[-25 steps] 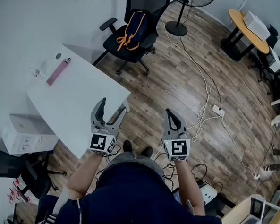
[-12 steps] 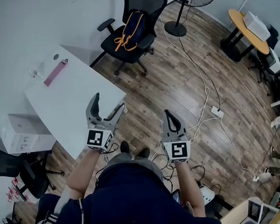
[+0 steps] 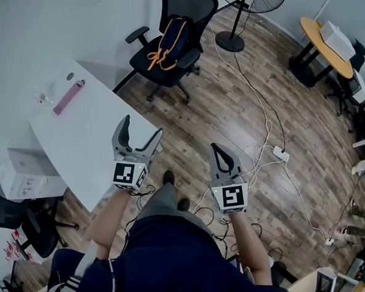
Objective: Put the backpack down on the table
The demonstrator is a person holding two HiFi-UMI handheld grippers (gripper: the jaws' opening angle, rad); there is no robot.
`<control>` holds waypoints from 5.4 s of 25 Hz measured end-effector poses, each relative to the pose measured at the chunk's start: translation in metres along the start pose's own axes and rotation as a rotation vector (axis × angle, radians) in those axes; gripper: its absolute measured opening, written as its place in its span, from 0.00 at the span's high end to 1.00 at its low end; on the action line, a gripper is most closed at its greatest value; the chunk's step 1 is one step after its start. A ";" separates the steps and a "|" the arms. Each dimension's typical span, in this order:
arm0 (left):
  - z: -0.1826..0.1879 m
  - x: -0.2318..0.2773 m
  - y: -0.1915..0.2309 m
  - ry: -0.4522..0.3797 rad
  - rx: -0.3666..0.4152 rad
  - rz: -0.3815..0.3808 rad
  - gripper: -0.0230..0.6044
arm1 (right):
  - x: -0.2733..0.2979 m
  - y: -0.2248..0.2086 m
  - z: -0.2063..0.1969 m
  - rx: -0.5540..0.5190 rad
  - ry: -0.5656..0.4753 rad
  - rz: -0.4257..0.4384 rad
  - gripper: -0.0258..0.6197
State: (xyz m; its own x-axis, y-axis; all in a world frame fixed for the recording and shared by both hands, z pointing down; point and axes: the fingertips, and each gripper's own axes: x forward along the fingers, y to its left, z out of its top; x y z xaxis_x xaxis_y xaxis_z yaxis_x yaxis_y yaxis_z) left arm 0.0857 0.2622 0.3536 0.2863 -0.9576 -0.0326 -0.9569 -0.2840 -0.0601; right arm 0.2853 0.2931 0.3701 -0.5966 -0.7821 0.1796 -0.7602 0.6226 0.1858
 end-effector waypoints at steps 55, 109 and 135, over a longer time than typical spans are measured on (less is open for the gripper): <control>-0.243 0.722 0.247 0.212 -0.090 -0.041 0.27 | 0.630 -0.355 -0.068 0.042 0.104 0.321 0.96; -0.522 0.856 0.283 0.479 -0.207 -0.302 0.96 | 0.711 -0.339 -0.188 0.205 0.231 0.322 0.96; -0.371 0.826 0.291 0.281 -0.243 -0.191 0.96 | 0.699 -0.342 -0.158 0.209 0.183 0.332 0.96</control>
State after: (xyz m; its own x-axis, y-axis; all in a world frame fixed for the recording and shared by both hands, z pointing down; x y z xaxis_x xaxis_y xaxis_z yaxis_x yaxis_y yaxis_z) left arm 0.0258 -0.6298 0.6795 0.4675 -0.8529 0.2324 -0.8812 -0.4287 0.1993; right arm 0.1684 -0.4622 0.5843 -0.7767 -0.5109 0.3683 -0.5815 0.8064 -0.1077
